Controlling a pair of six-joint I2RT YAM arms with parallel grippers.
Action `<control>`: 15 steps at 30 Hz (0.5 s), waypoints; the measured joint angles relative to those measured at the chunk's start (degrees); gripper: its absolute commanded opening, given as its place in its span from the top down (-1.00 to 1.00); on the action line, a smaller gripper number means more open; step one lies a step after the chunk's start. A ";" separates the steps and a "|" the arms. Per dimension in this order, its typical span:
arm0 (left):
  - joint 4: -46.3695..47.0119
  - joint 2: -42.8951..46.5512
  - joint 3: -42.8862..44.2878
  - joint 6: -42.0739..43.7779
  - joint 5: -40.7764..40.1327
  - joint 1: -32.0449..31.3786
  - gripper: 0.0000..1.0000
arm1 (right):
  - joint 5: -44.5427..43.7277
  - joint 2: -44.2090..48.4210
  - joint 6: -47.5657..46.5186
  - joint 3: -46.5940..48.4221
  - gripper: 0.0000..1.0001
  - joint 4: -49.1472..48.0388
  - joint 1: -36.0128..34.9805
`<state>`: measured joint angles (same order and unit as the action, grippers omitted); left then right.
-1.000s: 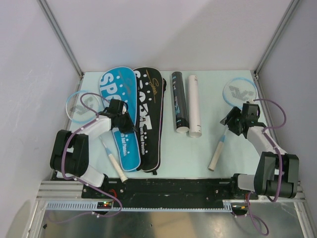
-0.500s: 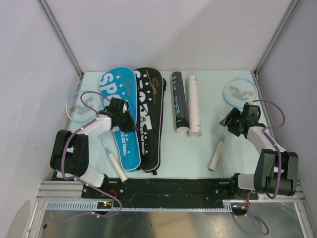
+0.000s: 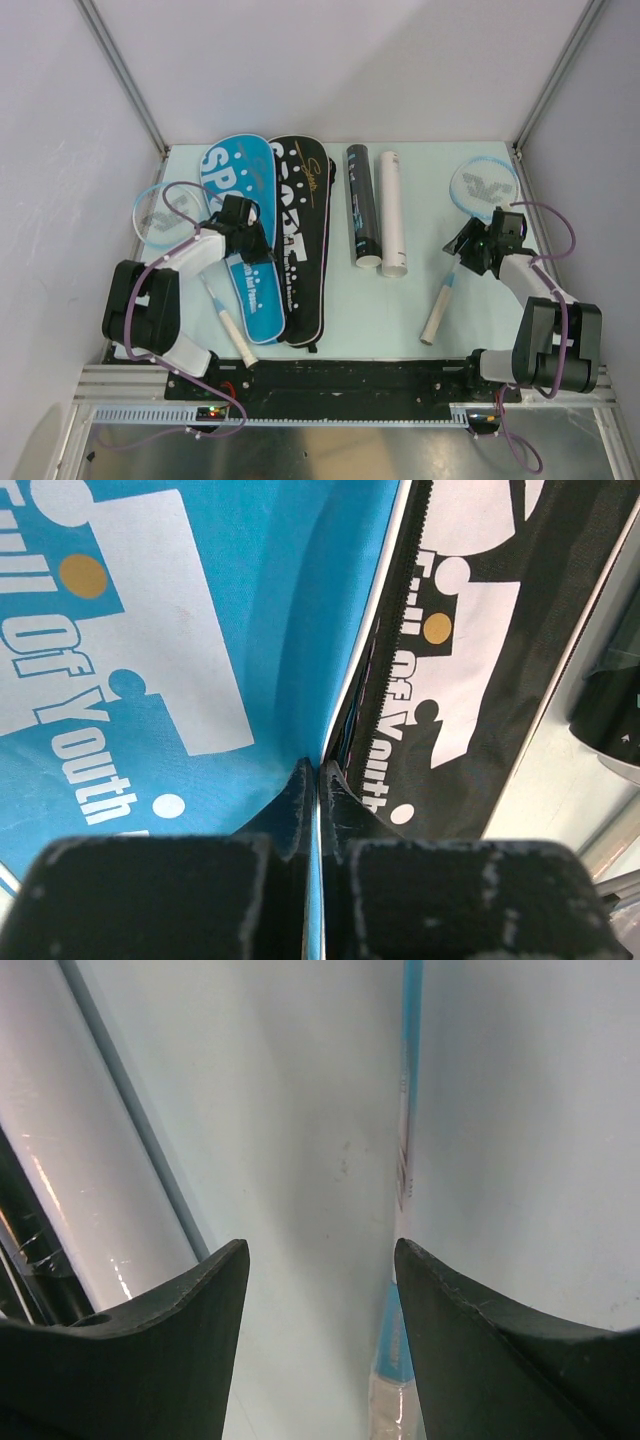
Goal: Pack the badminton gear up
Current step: Open the racket bag at the center of the board, then pick up the racket from the center of the board.
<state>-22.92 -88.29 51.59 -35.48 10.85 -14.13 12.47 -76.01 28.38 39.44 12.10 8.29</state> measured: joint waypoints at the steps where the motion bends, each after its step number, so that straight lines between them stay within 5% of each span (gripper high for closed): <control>1: 0.00 0.00 0.09 -0.02 0.02 0.00 1.00 | -0.11 -0.24 0.09 0.00 -0.30 0.02 0.17; 15: -0.35 5.81 0.15 -0.63 2.93 0.00 1.00 | -4.07 -4.55 1.42 0.00 -0.25 0.22 1.33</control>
<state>-23.27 -82.48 51.75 -36.12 13.78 -14.13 8.40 -80.55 29.80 39.44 12.32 9.63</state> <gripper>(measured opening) 0.011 0.641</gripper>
